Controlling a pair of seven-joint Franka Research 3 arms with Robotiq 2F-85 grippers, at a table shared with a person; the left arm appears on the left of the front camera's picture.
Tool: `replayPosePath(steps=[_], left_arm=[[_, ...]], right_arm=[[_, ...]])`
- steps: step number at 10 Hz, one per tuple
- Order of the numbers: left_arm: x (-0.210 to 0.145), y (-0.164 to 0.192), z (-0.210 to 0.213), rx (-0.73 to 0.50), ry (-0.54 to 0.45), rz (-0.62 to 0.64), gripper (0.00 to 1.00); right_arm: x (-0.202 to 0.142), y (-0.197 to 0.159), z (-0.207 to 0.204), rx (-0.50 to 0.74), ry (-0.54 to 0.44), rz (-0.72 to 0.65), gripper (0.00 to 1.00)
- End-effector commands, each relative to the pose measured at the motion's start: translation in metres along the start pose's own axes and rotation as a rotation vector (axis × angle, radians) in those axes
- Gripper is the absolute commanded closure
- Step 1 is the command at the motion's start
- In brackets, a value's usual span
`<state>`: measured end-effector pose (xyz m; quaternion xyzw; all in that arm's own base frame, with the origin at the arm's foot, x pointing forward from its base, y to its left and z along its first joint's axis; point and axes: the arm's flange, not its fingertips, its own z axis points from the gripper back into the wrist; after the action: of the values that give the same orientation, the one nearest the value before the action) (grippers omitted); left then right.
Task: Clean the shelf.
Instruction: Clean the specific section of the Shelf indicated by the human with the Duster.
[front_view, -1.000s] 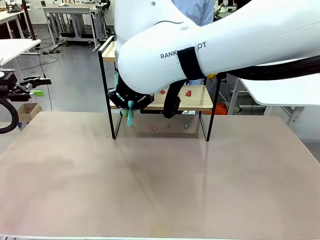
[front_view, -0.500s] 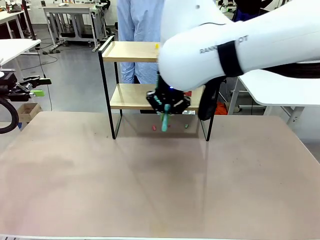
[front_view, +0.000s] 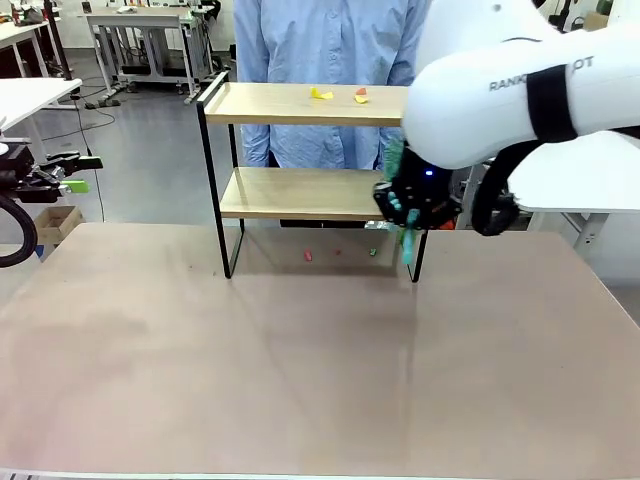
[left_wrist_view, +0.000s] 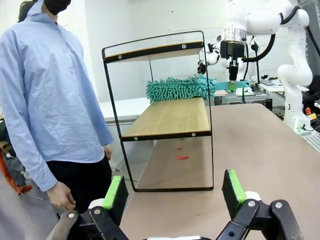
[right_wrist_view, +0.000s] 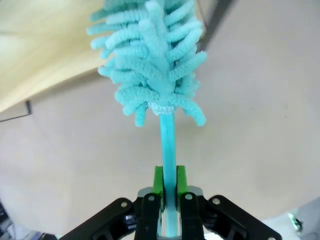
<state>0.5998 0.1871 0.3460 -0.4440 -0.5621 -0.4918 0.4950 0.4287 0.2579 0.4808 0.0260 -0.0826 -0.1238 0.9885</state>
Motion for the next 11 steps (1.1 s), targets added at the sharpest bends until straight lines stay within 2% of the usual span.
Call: replayPosePath(steps=[1, 2, 6, 7, 9, 10, 11], left_arm=[[0.002, -0.002, -0.001, -0.007, 0.004, -0.012, 0.0], [0.002, -0.002, -0.001, -0.007, 0.004, -0.012, 0.0], [0.002, -0.002, -0.001, -0.007, 0.004, -0.012, 0.0], [0.002, -0.002, -0.001, -0.007, 0.004, -0.012, 0.0], [0.002, -0.002, -0.001, -0.007, 0.004, -0.012, 0.0], [0.002, -0.002, -0.001, -0.007, 0.004, -0.012, 0.0], [0.002, -0.002, -0.001, -0.007, 0.004, -0.012, 0.0]], right_arm=[[-0.003, -0.024, 0.001, -0.017, -0.034, -0.005, 0.87], [0.0, 0.0, 0.0, 0.0, 0.0, 0.0, 0.87], [-0.002, -0.003, 0.002, -0.006, -0.011, 0.013, 0.87], [-0.008, -0.003, 0.018, 0.077, -0.029, 0.144, 0.87], [-0.011, -0.016, 0.041, 0.196, -0.088, 0.322, 0.87], [-0.01, -0.024, 0.045, 0.239, -0.091, 0.415, 0.87], [-0.006, -0.036, 0.047, 0.312, -0.039, 0.537, 0.87]])
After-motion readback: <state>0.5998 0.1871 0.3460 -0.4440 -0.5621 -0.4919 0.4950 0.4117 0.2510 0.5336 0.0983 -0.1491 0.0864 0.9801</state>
